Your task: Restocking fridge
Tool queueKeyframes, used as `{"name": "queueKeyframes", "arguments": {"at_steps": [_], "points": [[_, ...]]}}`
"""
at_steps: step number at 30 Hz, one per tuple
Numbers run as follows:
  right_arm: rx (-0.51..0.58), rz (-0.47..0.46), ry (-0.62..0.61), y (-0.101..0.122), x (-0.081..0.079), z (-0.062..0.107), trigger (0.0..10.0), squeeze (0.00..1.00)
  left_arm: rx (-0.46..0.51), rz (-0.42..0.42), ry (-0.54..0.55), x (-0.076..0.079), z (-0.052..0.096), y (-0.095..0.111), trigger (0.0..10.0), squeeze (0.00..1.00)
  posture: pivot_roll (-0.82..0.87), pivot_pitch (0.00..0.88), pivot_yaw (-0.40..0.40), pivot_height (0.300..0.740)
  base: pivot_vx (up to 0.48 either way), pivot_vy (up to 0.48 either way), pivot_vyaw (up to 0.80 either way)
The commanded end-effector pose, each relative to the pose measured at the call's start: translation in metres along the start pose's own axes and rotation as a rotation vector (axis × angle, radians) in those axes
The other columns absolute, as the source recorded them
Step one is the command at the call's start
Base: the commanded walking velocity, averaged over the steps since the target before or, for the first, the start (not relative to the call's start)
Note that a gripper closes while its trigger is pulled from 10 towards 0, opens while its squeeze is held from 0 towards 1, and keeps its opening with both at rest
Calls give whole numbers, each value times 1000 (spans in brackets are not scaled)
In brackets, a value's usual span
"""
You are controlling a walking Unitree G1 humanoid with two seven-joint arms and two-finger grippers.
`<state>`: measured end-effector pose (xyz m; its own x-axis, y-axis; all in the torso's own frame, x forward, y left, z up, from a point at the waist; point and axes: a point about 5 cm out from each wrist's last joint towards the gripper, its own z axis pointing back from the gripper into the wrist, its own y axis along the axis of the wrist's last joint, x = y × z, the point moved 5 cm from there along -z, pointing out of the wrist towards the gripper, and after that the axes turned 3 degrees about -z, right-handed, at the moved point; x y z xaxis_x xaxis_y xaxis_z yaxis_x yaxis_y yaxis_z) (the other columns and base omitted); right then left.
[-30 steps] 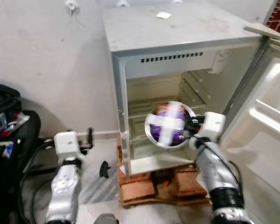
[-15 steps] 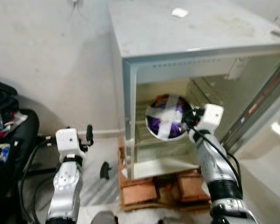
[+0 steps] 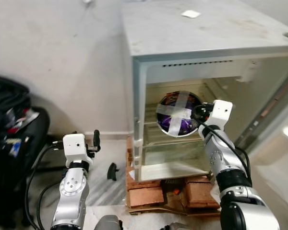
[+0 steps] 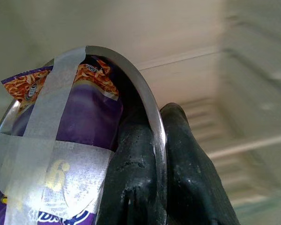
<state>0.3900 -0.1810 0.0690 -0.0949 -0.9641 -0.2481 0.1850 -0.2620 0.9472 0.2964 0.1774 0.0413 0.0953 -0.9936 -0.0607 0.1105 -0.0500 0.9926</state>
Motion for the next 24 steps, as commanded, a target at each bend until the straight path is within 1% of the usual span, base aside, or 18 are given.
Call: {"name": "queueKeyframes", "arguments": {"at_steps": [1,3,5,9,12,14,15,17,18,19,20,21,23,24], "points": [[37,-16,-16,10,2,-3,10000,0,0,-10,6,-2,0,1,10000,0,154,0,-3,740,0,0,800],[42,-14,-30,11,4,-3,10000,0,-1,-10,7,-2,0,1,10000,0,155,0,-1,740,0,0,800],[46,-37,-61,11,8,-4,10000,0,-7,-9,7,-2,1,1,10000,0,158,0,0,740,0,0,0],[52,-35,-80,12,10,-5,10000,0,-13,-8,7,-3,3,0,10000,0,165,0,-2,740,0,0,0],[53,-38,-113,12,13,-6,10000,0,-18,-2,16,-6,8,0,10000,0,182,0,-2,740,0,0,0],[41,-41,-133,10,14,-8,10000,0,-19,2,30,-11,13,3,10000,0,205,30,2,740,0,0,0],[41,-41,-133,10,14,-8,10000,0,-19,2,30,-11,13,3,10000,0,205,30,2,740,0,0,0],[18,-72,-155,5,11,-11,10000,0,-25,-12,14,-10,17,2,10000,0,222,51,1,740,0,0,0],[18,-72,-155,5,11,-11,10000,0,-25,-12,14,-10,17,2,10000,0,222,51,1,740,0,0,0],[-4,-105,-171,4,6,-15,10000,0,-35,-18,13,-13,21,1,10000,0,236,80,-5,740,0,0,0],[-13,-119,-172,5,0,-18,10000,0,-45,-17,23,-16,26,0,10000,0,255,96,-8,740,0,0,0],[-13,-119,-172,5,0,-18,10000,0,-45,-17,23,-16,26,0,10000,0,255,96,-8,740,0,0,0],[-18,-136,-166,12,-9,-23,10000,0,-49,-15,60,-23,38,5,10000,0,299,142,-19,740,0,0,0],[-18,-136,-166,12,-9,-23,10000,0,-49,-15,60,-23,38,5,10000,0,299,142,-19,740,0,0,0]]}}
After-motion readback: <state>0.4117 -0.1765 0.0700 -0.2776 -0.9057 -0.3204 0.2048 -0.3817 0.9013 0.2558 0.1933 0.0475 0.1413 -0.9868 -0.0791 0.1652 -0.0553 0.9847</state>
